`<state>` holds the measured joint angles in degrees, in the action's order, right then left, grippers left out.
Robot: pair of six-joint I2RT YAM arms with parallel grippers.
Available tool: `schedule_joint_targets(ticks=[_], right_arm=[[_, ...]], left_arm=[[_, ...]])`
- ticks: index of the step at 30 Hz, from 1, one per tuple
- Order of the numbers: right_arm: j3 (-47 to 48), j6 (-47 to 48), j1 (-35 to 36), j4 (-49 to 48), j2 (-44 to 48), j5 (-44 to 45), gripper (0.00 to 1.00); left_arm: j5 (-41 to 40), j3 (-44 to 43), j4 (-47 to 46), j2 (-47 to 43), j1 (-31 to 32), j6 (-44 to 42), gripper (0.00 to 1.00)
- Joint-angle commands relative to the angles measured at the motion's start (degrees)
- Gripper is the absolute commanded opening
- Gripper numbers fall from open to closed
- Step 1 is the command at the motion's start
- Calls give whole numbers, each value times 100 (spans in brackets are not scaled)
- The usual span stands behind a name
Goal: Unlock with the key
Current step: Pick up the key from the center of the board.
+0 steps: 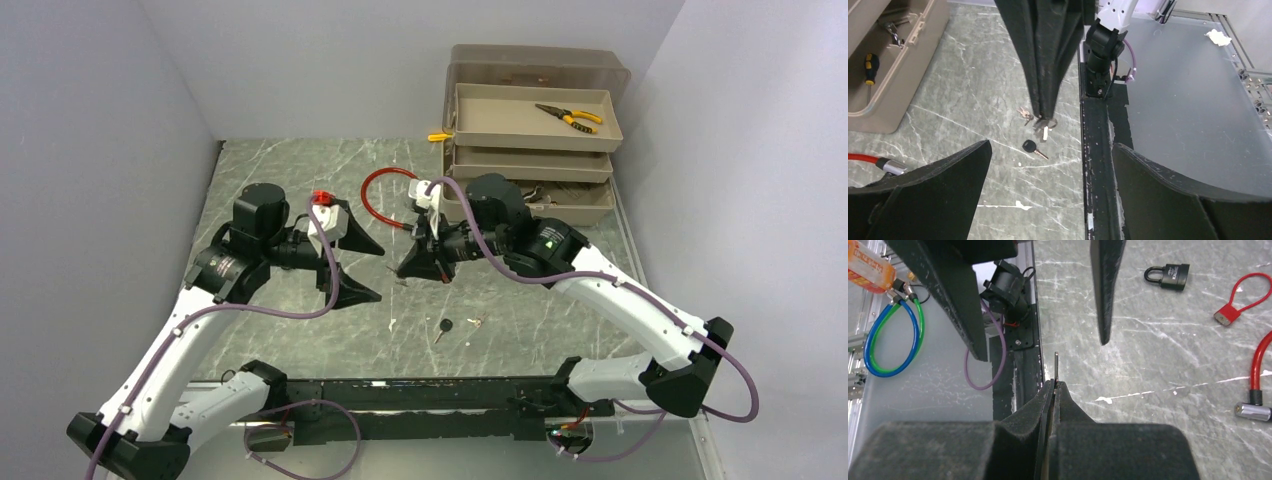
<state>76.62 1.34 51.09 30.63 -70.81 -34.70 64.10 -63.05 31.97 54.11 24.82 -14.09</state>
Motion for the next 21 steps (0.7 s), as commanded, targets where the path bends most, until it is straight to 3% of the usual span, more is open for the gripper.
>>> schedule_joint_targets(ticks=[1,12,21], right_arm=[[516,-6,15,40,-44,50,0],[680,-364,22,189,-115,187,0],[622,-356,19,287,-40,267,0]], left_arm=[[23,12,297,-250,-25,-203,99],[-290,674,-66,-1343,-30,92,99],[-443,770,-122,-1466,-30,171,98]])
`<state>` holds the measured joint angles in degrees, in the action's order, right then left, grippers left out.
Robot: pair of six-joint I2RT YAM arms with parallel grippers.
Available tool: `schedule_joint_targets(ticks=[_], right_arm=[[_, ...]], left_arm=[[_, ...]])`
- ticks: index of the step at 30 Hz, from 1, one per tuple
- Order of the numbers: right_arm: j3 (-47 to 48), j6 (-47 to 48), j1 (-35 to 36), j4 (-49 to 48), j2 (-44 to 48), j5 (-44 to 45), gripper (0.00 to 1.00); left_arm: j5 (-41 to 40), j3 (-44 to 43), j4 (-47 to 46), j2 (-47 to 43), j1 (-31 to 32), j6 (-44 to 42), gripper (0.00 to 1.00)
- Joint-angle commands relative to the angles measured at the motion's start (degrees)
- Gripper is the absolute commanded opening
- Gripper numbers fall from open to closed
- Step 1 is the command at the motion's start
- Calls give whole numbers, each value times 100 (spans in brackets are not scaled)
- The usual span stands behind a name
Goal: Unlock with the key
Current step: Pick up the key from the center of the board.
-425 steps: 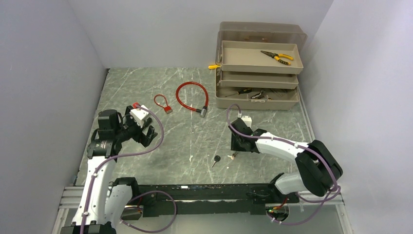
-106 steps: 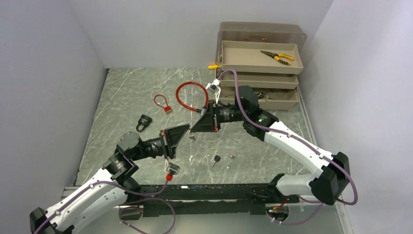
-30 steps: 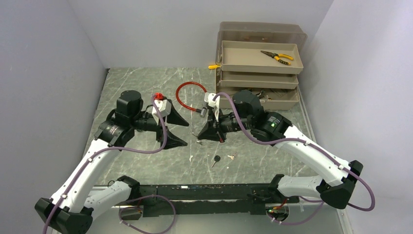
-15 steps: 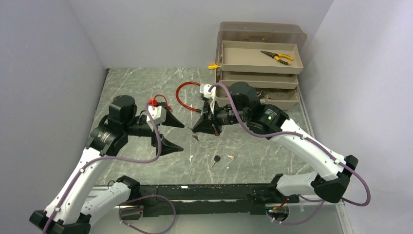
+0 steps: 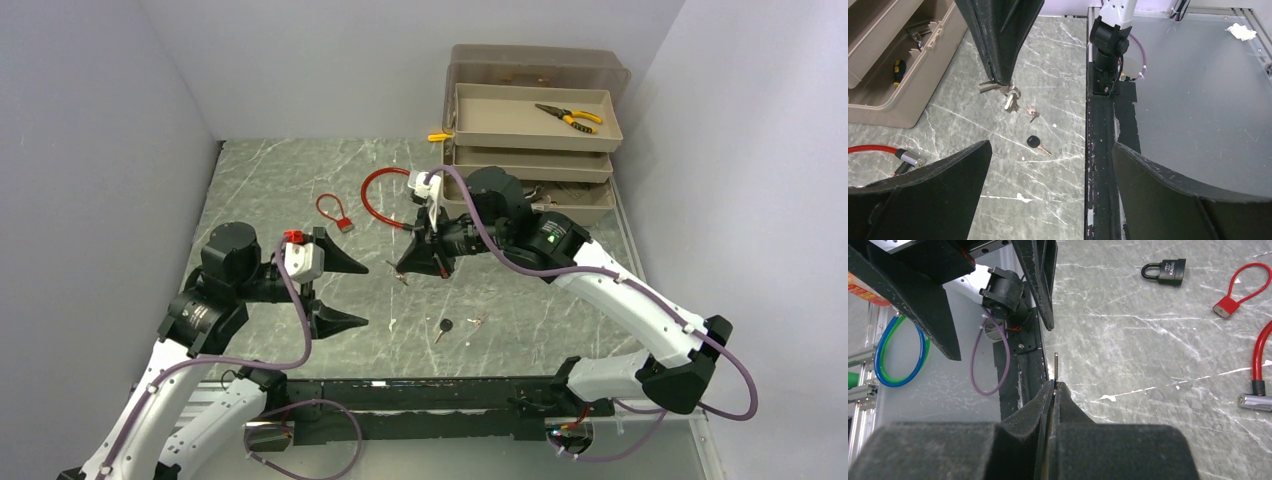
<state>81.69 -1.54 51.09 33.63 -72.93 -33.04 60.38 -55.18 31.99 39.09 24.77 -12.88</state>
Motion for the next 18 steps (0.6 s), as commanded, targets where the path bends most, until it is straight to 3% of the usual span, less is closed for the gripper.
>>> schedule_joint_targets(ticks=[1,18], right_arm=[[54,-85,15,-48,235,102,0],[-307,-146,15,-290,555,13,0]], left_arm=[[-82,-41,-101,63,-25,27,98],[40,13,-179,39,-25,-61,98]])
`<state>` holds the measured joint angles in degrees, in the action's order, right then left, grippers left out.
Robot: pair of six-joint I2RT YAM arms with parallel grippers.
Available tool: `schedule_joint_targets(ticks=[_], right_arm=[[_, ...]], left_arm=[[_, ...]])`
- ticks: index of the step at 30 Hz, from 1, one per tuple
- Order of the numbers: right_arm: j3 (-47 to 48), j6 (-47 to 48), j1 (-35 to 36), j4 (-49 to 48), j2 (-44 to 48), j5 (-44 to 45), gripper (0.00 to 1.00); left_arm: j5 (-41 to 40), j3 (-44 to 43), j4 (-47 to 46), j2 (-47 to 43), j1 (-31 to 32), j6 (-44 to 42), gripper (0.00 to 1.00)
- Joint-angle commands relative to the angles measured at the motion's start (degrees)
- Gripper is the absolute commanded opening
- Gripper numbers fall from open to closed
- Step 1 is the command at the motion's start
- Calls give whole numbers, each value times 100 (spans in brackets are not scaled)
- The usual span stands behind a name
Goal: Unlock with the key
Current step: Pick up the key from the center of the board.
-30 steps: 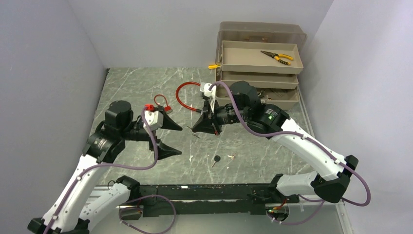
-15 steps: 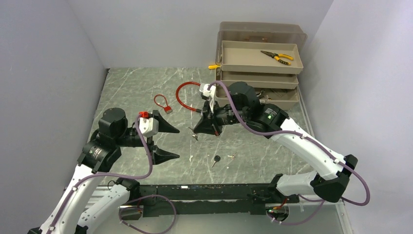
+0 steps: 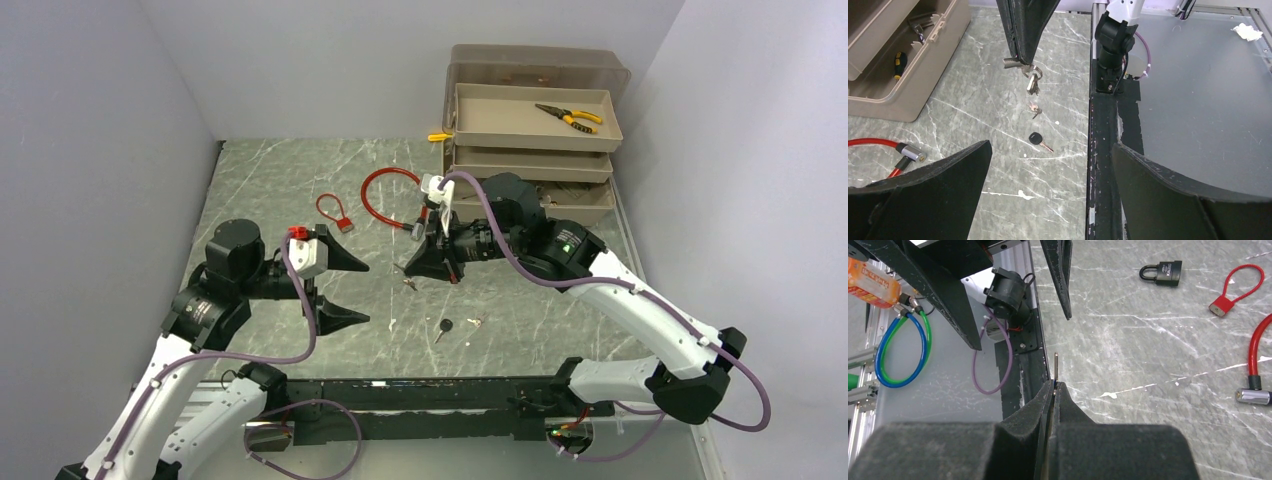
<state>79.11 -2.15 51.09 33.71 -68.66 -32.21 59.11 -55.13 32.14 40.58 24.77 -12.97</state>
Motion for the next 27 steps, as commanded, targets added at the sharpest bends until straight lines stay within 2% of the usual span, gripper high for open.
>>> schedule_joint_targets(ticks=[1,10,14,17,20,24,27], right_arm=[[-80,-97,17,-341,122,-88,0],[-24,-123,19,-444,-34,-233,0],[36,-94,19,-410,-104,-392,0],[-3,-55,22,-401,-86,-469,0],[-53,1,27,-395,-46,-494,0],[-80,-11,29,-491,-26,-588,0],[-38,0,34,-492,-74,-660,0]], left_arm=[[185,12,-237,-111,-25,-59,98],[394,-20,-390,98,-28,41,99],[561,7,-713,233,-26,397,95],[740,-127,-840,383,-25,521,89],[922,-377,-747,652,-25,510,78],[875,-544,-907,909,-26,688,69],[897,-527,-1272,962,-25,1078,66]])
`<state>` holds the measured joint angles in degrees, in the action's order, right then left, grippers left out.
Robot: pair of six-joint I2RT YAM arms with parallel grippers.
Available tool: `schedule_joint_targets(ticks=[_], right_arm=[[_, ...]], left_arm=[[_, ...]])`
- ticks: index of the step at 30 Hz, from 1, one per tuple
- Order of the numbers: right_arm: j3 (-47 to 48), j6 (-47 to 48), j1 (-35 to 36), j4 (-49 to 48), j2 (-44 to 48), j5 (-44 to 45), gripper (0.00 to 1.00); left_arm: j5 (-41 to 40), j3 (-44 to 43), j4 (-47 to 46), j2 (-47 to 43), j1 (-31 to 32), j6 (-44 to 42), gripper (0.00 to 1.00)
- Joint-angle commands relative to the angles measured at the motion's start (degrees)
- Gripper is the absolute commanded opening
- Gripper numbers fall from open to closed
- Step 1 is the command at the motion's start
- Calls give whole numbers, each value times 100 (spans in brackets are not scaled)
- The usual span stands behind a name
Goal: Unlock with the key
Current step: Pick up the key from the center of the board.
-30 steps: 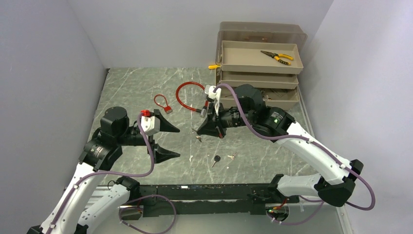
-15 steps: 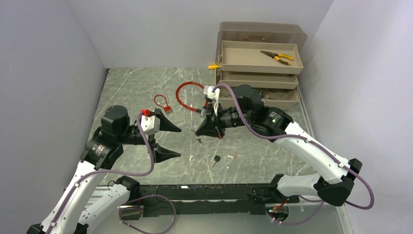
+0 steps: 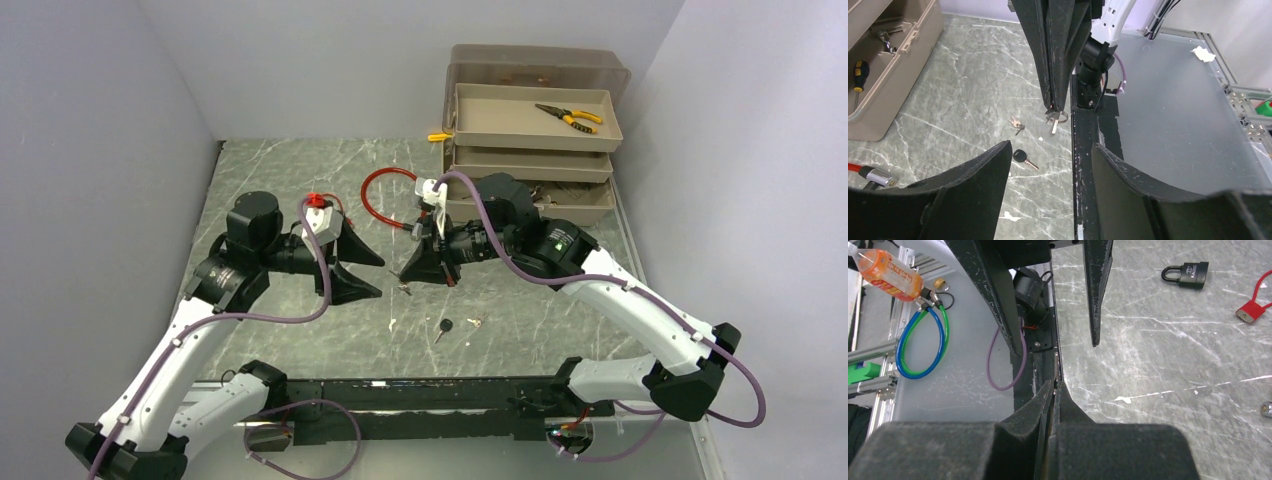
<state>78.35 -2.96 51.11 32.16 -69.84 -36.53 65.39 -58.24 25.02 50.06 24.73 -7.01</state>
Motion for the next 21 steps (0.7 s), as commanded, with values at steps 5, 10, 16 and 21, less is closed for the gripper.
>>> schedule_joint_targets(ticks=[5,10,16,21], right_arm=[[15,63,80,-436,33,-181,0],[92,104,124,-413,-97,-139,0],[216,172,248,-444,-180,-47,0],[270,197,315,-381,-247,23,0]], left_arm=[[298,-306,-486,80,-21,497,60],[264,-320,-463,75,-21,486,51],[160,-367,-482,115,-21,653,49],[193,-375,-398,146,-21,656,39]])
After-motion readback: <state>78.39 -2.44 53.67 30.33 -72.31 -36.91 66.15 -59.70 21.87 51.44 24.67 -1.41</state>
